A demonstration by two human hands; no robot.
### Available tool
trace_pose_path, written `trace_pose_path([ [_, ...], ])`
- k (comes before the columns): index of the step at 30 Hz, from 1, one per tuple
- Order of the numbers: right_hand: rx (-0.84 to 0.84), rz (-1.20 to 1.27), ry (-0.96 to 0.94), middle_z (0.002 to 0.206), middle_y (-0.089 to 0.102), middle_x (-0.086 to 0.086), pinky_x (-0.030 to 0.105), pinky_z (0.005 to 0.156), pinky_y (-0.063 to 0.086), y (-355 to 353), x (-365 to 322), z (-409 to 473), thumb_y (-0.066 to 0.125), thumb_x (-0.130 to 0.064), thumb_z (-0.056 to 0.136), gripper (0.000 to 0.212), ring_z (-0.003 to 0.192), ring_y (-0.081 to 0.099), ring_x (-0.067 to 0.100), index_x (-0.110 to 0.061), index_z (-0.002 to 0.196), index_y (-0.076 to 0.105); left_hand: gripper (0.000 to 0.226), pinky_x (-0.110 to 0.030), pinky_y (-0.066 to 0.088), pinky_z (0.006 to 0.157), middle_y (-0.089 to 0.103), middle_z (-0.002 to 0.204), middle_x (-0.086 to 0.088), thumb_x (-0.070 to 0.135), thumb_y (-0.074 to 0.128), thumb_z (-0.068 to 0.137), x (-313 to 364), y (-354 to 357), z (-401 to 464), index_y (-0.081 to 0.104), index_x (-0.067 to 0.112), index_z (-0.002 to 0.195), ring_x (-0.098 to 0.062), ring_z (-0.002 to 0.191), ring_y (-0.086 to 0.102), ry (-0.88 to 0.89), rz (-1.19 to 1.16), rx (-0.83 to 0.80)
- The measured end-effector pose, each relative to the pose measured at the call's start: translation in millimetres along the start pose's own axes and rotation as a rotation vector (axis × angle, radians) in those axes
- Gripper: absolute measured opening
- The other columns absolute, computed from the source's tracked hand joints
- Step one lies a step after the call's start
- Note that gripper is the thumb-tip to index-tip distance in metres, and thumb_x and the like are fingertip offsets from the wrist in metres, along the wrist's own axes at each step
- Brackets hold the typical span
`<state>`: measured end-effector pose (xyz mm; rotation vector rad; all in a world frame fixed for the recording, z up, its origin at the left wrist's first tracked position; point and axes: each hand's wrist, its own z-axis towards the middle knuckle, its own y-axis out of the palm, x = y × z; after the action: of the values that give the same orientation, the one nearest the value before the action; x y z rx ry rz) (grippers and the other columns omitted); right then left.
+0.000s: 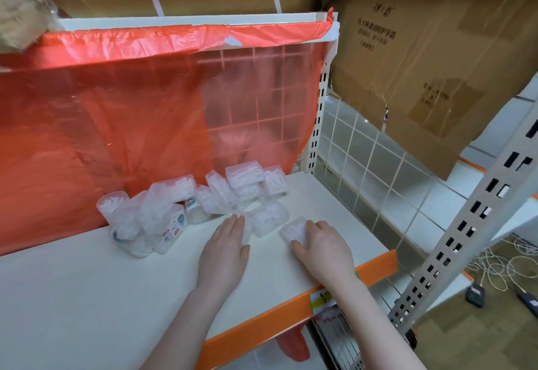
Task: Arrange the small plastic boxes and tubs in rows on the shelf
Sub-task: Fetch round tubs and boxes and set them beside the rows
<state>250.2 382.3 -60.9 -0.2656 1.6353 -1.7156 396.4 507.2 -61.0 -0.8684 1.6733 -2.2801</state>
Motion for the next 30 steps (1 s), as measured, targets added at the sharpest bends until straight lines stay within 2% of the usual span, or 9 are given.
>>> trace_pose_path([
  [4,-0.018,0.007,-0.014,0.098,0.052,0.004,0.031,0.07,0.038,-1.9,1.5,-2.4,0.047,-0.04,0.088,0.028,0.094,0.05,0.022,-0.012,0.094,0.048,0.056,-0.017,0.006,0.112,0.017,0.157,0.007,0.019,0.043,0.095,-14.2,1.0,-19.4,0.025,0.024,0.148,-0.008,0.144,0.012,0.083,0.024,-0.062],
  [6,-0.021,0.012,-0.019,0.097,0.052,0.004,0.03,0.068,0.036,-3.2,1.4,-3.1,0.048,-0.039,0.088,0.025,0.093,0.05,0.023,-0.014,0.09,0.044,0.057,-0.016,0.006,0.111,0.017,0.157,0.007,0.02,0.045,0.094,-17.1,0.4,-23.1,0.026,0.025,0.148,-0.007,0.144,0.012,0.093,0.008,-0.072],
  [12,-0.044,0.006,0.001,0.099,0.053,0.005,0.031,0.07,0.039,-6.1,-1.9,-4.8,0.048,-0.039,0.087,0.027,0.093,0.052,0.024,-0.012,0.092,0.046,0.063,-0.025,0.019,0.111,0.026,0.153,0.001,0.042,0.049,0.093,-9.4,-3.1,-8.3,0.027,0.017,0.147,-0.015,0.141,0.021,-0.02,0.027,-0.064],
  [16,-0.078,-0.028,0.03,0.103,0.052,0.003,0.027,0.066,0.035,-6.9,-3.8,-3.6,0.054,-0.042,0.083,0.033,0.095,0.051,0.022,-0.013,0.099,0.048,0.065,-0.03,0.035,0.096,0.044,0.135,-0.003,0.053,0.05,0.088,-4.3,-5.1,0.7,0.035,0.013,0.137,-0.021,0.124,0.04,-0.152,0.136,-0.083],
  [18,-0.094,-0.031,0.058,0.105,0.052,0.004,0.026,0.067,0.034,-7.1,-5.4,-2.2,0.056,-0.043,0.082,0.037,0.098,0.051,0.022,-0.012,0.103,0.049,0.055,-0.031,0.039,0.086,0.051,0.123,-0.003,0.052,0.051,0.087,-2.0,-7.8,3.1,0.042,0.014,0.125,-0.022,0.114,0.047,-0.198,0.157,-0.112],
  [20,-0.094,-0.026,0.08,0.105,0.052,0.005,0.027,0.068,0.033,-6.9,-7.1,-1.9,0.056,-0.039,0.082,0.036,0.099,0.05,0.024,-0.011,0.103,0.049,0.047,-0.031,0.039,0.083,0.052,0.118,-0.004,0.047,0.053,0.085,-0.5,-9.6,3.3,0.044,0.015,0.119,-0.022,0.111,0.048,-0.223,0.146,-0.138],
  [25,-0.064,-0.01,0.086,0.103,0.052,0.005,0.026,0.067,0.032,-4.8,-7.5,-2.6,0.054,-0.03,0.079,0.028,0.095,0.05,0.024,-0.011,0.099,0.049,0.047,-0.03,0.039,0.083,0.051,0.118,-0.002,0.043,0.059,0.082,0.8,-13.4,-2.6,0.046,0.017,0.12,-0.021,0.112,0.048,-0.262,0.082,-0.126],
  [30,-0.027,0.004,0.025,0.102,0.052,0.005,0.027,0.066,0.031,-4.1,-7.5,-1.2,0.055,-0.026,0.076,0.026,0.094,0.049,0.024,-0.012,0.096,0.048,0.052,-0.03,0.038,0.078,0.051,0.117,-0.002,0.042,0.063,0.079,-1.5,-23.7,-14.7,0.047,0.019,0.123,-0.022,0.111,0.049,-0.342,0.005,-0.012],
])
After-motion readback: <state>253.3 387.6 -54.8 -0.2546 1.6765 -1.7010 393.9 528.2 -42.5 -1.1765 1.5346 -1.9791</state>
